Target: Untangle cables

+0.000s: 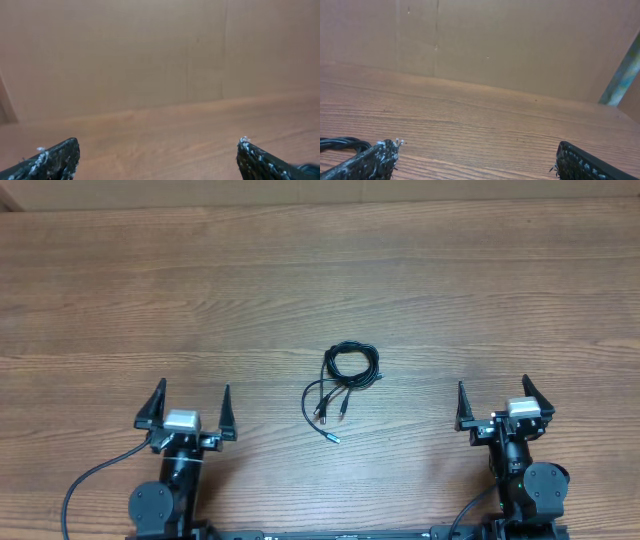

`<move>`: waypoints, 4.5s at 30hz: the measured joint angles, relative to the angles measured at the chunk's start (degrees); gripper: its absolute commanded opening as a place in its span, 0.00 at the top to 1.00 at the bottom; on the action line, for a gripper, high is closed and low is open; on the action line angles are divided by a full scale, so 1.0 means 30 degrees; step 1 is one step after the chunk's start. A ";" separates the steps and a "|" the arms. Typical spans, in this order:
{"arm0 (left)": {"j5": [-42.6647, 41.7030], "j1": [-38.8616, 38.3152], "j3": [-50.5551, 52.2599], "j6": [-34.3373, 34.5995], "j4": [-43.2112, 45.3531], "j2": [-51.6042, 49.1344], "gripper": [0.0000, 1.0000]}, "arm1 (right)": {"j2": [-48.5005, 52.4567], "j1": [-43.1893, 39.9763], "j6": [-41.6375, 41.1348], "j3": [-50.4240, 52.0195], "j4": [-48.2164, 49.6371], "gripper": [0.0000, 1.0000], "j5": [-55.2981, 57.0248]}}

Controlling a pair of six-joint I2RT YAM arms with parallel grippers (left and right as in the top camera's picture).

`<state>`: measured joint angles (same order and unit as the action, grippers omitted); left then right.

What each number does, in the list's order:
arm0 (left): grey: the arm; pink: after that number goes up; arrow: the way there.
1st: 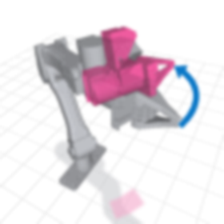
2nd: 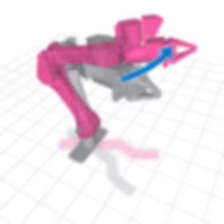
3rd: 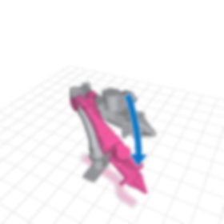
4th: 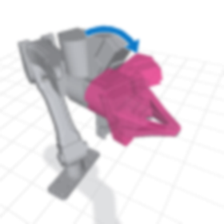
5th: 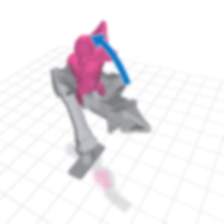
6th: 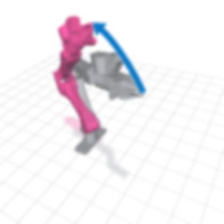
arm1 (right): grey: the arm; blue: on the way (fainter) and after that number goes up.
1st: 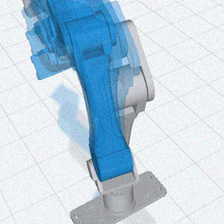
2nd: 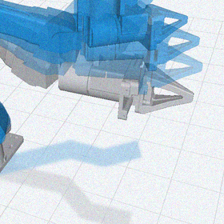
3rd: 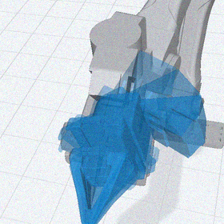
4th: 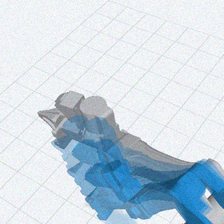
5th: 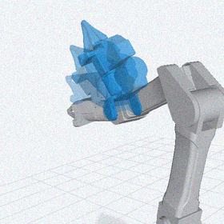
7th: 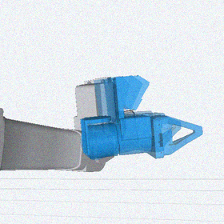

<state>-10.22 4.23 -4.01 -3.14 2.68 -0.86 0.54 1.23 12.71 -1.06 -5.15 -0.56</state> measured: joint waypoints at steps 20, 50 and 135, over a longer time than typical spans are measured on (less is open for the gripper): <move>-0.3432 0.0000 -1.2896 0.0066 -0.8575 -1.3347 0.00 | 0.0000 -0.0007 0.0000 0.0000 0.0007 0.00 0.0000; -0.3366 -0.9267 -1.9037 0.4306 -0.9588 -3.0607 0.14 | 0.0000 -0.0007 0.0000 0.0000 0.0000 0.00 0.0000; 0.0969 -0.8670 -2.5055 2.4159 -1.9598 -3.4782 0.21 | 0.0000 -0.0007 -0.0007 0.0000 0.0000 0.00 0.0000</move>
<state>-7.31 -21.78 -79.18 69.34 -56.12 -105.21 0.54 1.21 12.69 -1.06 -5.15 -0.56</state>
